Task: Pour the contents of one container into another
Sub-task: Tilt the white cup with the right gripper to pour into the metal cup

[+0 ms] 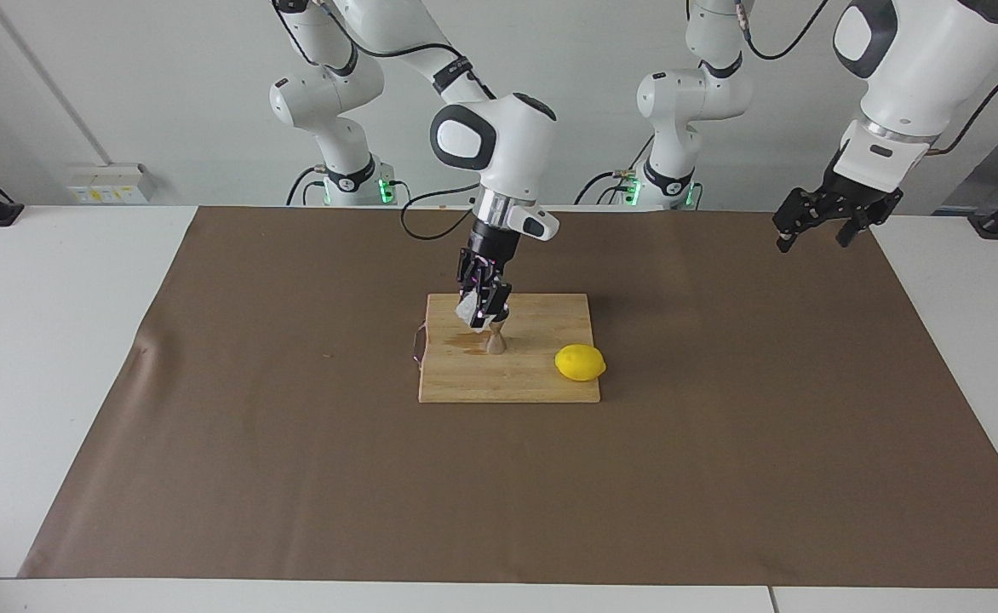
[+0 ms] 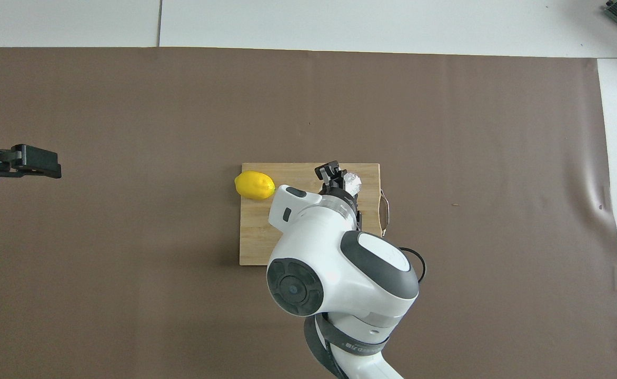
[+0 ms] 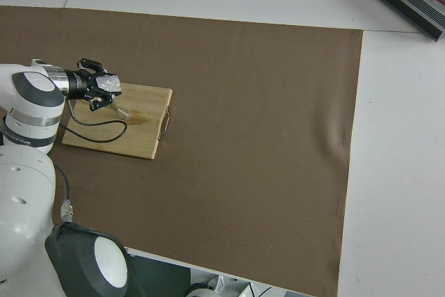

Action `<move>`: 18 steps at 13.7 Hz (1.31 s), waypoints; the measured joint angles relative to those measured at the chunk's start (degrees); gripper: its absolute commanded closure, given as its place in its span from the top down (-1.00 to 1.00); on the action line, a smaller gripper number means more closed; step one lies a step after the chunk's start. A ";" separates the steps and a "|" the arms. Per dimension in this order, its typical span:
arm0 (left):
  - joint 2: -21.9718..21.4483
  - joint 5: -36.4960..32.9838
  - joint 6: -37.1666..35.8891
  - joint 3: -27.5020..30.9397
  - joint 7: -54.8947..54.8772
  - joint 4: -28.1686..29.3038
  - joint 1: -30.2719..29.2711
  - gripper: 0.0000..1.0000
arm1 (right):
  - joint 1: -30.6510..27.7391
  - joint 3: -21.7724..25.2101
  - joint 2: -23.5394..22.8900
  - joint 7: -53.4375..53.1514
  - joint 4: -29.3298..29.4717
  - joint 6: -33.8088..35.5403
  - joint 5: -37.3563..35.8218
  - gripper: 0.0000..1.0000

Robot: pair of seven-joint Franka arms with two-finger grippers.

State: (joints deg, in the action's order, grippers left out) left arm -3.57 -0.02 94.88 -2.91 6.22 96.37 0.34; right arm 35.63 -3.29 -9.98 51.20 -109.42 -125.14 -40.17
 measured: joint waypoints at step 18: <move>0.00 0.00 -0.01 0.00 0.00 0.00 0.00 1.00 | 0.20 -0.03 0.03 0.63 -1.65 -1.25 -5.28 -0.32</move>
State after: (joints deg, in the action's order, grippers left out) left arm -3.57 -0.02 94.87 -2.91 6.22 96.37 0.34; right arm 35.83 -3.33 -9.95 51.83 -111.07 -126.39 -45.44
